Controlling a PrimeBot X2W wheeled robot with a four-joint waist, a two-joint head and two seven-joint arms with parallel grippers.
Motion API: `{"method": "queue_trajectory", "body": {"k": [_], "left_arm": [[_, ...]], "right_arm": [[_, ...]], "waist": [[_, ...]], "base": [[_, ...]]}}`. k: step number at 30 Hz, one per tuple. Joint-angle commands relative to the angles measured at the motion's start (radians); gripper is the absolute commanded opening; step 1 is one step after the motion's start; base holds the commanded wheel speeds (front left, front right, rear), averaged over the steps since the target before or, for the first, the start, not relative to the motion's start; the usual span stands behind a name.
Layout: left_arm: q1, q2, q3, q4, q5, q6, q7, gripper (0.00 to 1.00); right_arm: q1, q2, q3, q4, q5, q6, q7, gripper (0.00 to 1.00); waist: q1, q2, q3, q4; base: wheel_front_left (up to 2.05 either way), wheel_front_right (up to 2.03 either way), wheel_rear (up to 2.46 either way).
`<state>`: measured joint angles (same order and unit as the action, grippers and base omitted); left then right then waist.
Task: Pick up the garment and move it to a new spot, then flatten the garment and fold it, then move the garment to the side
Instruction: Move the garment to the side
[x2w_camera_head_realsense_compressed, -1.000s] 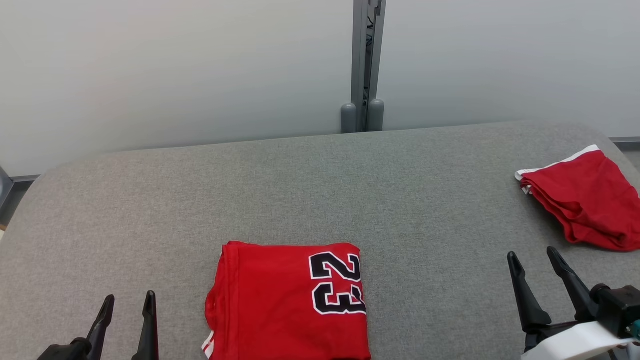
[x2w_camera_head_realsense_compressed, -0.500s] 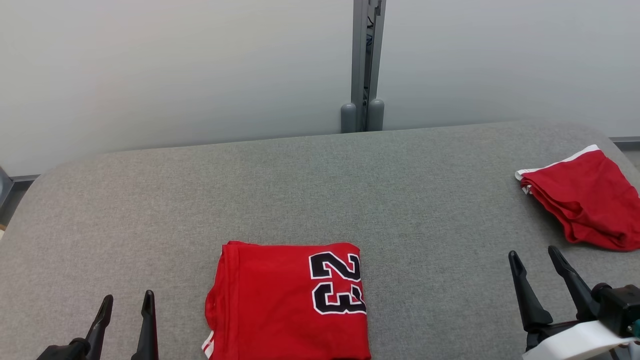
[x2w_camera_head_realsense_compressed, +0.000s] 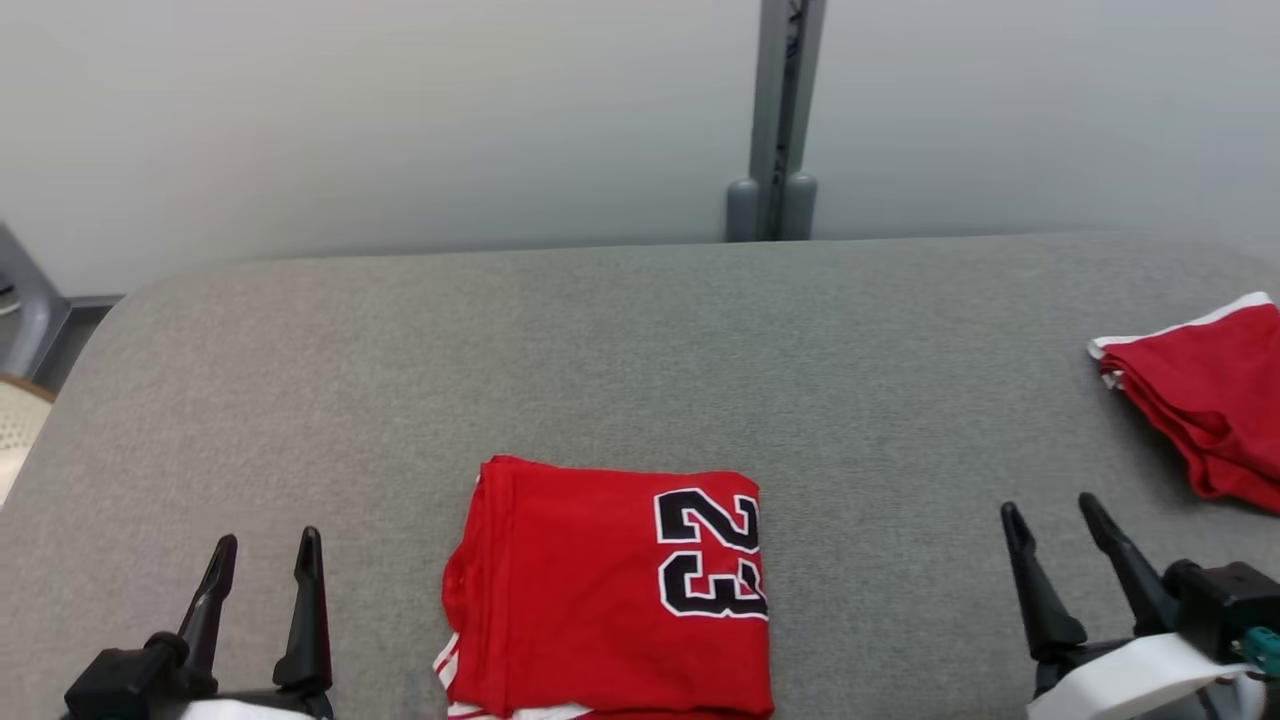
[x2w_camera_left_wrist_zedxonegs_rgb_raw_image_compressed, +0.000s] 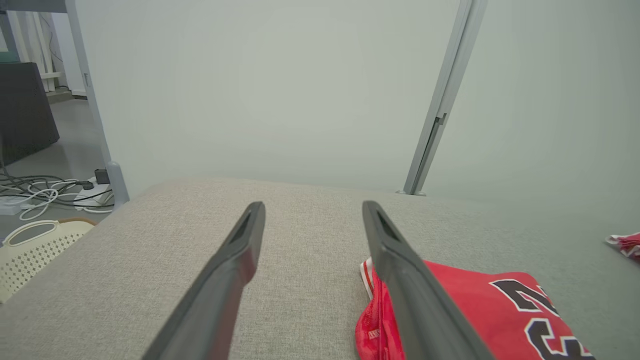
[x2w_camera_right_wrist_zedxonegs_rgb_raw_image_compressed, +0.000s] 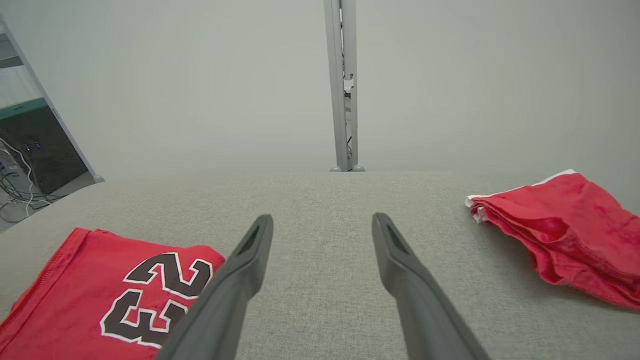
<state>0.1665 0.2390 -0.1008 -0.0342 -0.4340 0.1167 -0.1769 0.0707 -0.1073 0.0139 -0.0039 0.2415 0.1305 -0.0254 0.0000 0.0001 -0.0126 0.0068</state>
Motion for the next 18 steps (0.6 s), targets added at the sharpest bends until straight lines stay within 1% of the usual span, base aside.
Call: {"method": "queue_trajectory", "body": {"k": [1,4,8,13,18], "left_arm": [[-0.029,0.0,-0.002,-0.006,0.002,0.0,-0.007,1.0],[-0.082,-0.008,-0.019,-0.008,0.011,-0.009,-0.017,1.0],[-0.131,-0.014,-0.036,0.008,0.02,-0.019,-0.027,1.0],[-0.167,-0.022,-0.051,0.032,0.027,-0.026,-0.041,1.0],[-0.185,-0.026,-0.059,0.05,0.031,-0.029,-0.049,1.0]], "right_arm": [[-0.013,0.003,0.011,0.011,0.001,0.0,-0.002,1.0],[-0.04,0.018,0.061,0.063,0.002,0.0,0.0,1.0],[-0.07,0.026,0.125,0.154,-0.012,0.0,-0.004,1.0],[-0.115,0.037,0.192,0.299,0.016,0.0,-0.009,1.0],[-0.164,0.044,0.251,0.43,0.054,0.0,-0.003,1.0]], "waist": [[0.0,-0.0001,0.027,0.03],[0.0,-0.0001,0.074,0.087],[0.0,-0.0001,0.1,0.137],[0.0,-0.0001,0.114,0.181],[0.0,-0.0001,0.119,0.202]], "base": [[0.0,0.0,0.0],[0.0,0.0,0.0],[0.0,0.0,0.0],[0.0,0.0,0.0],[0.0,0.0,0.0]]}}
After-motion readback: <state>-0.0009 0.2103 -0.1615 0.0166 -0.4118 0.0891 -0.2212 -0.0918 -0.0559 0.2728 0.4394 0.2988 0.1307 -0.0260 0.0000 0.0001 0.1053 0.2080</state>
